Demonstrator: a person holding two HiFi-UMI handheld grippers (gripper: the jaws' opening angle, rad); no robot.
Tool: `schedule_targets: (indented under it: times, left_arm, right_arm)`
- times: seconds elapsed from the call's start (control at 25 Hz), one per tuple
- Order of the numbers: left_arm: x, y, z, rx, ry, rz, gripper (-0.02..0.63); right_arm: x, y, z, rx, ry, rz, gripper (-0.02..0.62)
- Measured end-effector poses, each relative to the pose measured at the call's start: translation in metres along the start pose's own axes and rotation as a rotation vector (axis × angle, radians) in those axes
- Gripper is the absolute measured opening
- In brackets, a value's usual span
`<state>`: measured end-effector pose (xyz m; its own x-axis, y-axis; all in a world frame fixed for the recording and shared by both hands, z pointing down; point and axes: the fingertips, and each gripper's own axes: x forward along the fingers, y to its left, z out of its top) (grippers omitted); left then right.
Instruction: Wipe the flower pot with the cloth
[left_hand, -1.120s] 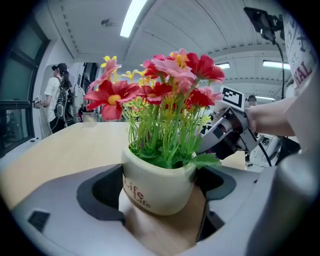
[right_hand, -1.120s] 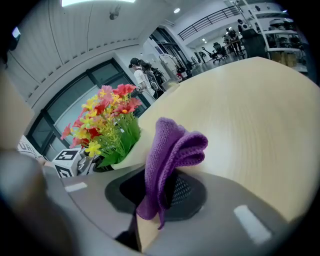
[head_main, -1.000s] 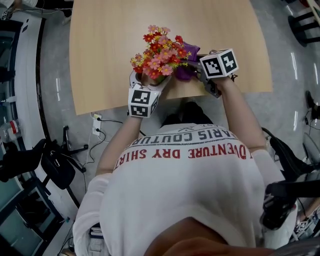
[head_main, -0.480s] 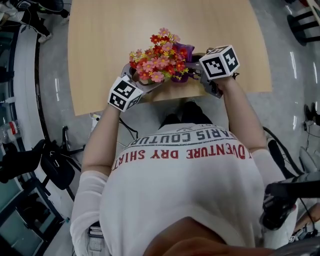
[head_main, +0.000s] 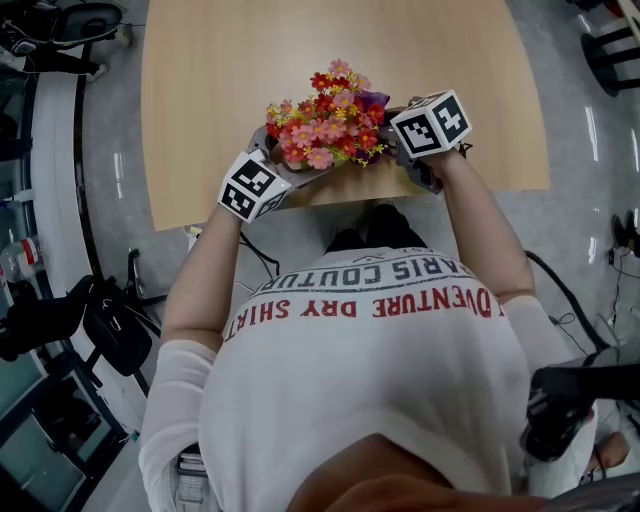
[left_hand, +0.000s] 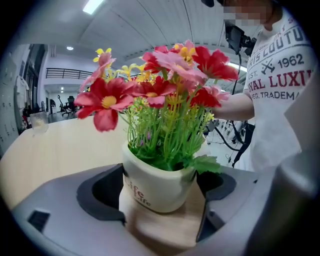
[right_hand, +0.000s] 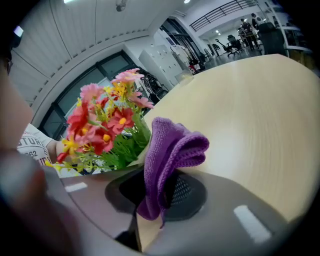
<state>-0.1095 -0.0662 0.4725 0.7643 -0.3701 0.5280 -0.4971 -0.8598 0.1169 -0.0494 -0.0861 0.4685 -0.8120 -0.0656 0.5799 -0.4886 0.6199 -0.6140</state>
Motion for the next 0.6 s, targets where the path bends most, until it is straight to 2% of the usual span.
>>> schedule_targets:
  times: [0.24, 0.32, 0.44, 0.6]
  left_arm:
    - [-0.001, -0.008, -0.010, 0.010, -0.001, -0.006, 0.466]
    - [-0.003, -0.009, -0.012, 0.013, -0.001, -0.009, 0.466]
    - [-0.006, -0.008, -0.013, 0.014, -0.008, -0.011, 0.466]
    - [-0.005, -0.005, -0.012, 0.012, -0.014, -0.005, 0.466]
  right_arm:
    - [0.019, -0.019, -0.026, -0.070, 0.128, -0.127, 0.063]
    - [0.023, -0.020, -0.030, -0.078, 0.159, -0.145, 0.063]
    - [0.026, -0.019, -0.030, -0.048, 0.153, -0.129, 0.063]
    - [0.023, -0.020, -0.025, 0.009, 0.085, -0.098, 0.063]
